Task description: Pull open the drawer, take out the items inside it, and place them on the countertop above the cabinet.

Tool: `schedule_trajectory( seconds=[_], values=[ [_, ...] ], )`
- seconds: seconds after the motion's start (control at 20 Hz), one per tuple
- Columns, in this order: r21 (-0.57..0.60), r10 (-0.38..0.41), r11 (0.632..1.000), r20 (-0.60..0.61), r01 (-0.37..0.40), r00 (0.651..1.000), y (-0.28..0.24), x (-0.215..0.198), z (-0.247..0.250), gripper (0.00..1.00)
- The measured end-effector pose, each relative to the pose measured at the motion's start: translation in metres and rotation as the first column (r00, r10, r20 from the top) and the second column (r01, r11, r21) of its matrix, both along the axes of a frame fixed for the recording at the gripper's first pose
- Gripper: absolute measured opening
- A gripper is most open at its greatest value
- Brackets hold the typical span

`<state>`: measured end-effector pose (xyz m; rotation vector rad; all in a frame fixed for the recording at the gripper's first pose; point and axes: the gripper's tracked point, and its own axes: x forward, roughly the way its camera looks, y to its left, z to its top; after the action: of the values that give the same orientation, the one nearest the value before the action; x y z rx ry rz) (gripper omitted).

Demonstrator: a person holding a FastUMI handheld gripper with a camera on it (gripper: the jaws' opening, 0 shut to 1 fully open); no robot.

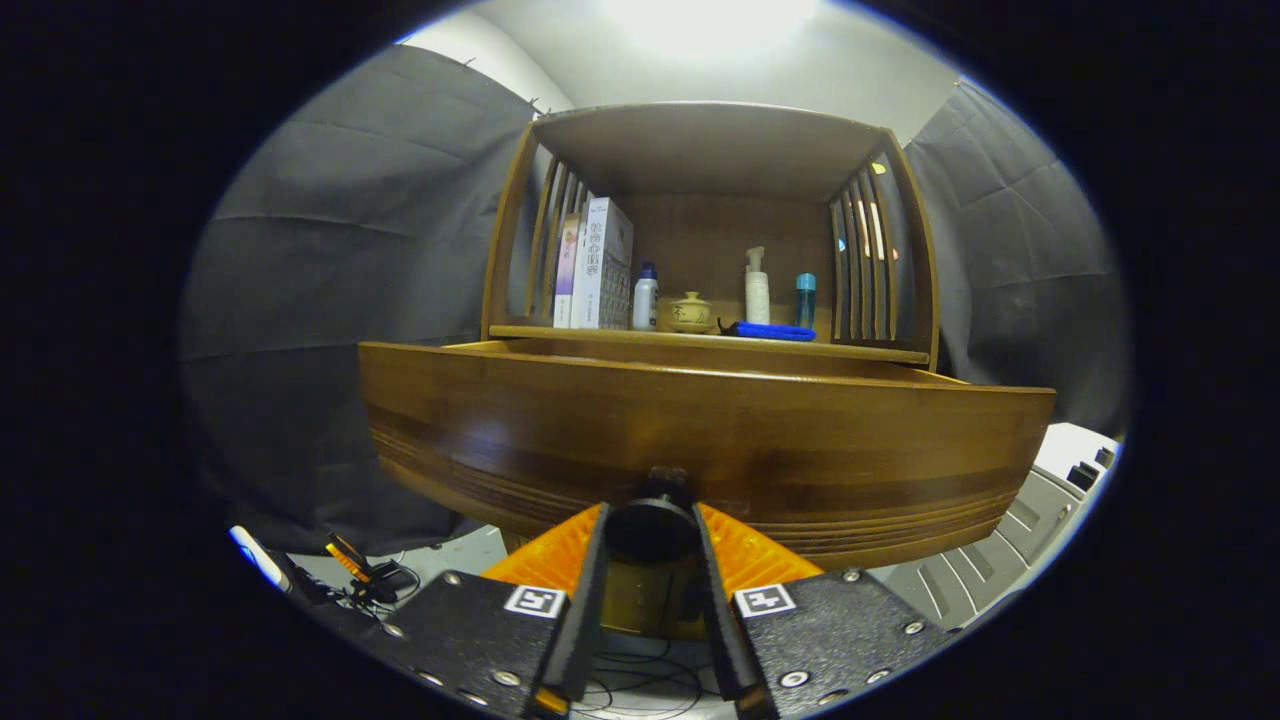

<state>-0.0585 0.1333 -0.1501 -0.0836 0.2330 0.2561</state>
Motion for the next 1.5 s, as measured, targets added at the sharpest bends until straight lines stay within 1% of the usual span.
schedule_trajectory(
  seconds=[0.1,0.2,0.3,0.45,0.65,0.75,0.85,1.0,1.1,1.15,1.2,1.25,1.3,1.4,1.5],
  values=[
    [0.003,0.016,1.000,0.106,-0.017,0.994,-0.005,0.000,0.025,0.72],
    [0.015,0.051,0.998,0.154,-0.054,0.987,-0.006,-0.001,0.048,0.94],
    [0.044,0.050,0.997,0.179,-0.059,0.983,-0.012,0.004,0.072,0.94],
    [0.065,0.055,0.996,0.161,-0.066,0.985,-0.019,0.023,0.099,0.94],
    [0.122,0.026,0.992,0.055,-0.032,0.998,-0.026,0.059,0.116,0.94],
    [0.119,0.015,0.993,0.038,-0.019,0.999,-0.029,0.082,0.124,0.95],
    [0.089,0.049,0.995,-0.005,-0.048,0.999,-0.021,0.100,0.121,0.94],
    [0.054,0.084,0.995,-0.117,-0.078,0.990,-0.015,0.120,0.107,0.94],
    [0.081,0.101,0.993,-0.205,-0.086,0.974,-0.011,0.128,0.097,0.94],
    [0.093,0.106,0.992,-0.269,-0.084,0.957,-0.009,0.130,0.087,0.94],
    [0.099,0.120,0.991,-0.345,-0.091,0.931,-0.008,0.130,0.075,0.94],
    [0.097,0.129,0.991,-0.424,-0.096,0.896,-0.007,0.128,0.062,0.94],
    [0.101,0.131,0.990,-0.480,-0.094,0.867,-0.008,0.128,0.054,0.94],
    [0.092,0.123,0.992,-0.530,-0.087,0.839,-0.014,0.132,0.044,0.94],
    [0.030,0.086,0.996,-0.566,-0.084,0.820,-0.028,0.138,0.030,0.93]
  ],
)
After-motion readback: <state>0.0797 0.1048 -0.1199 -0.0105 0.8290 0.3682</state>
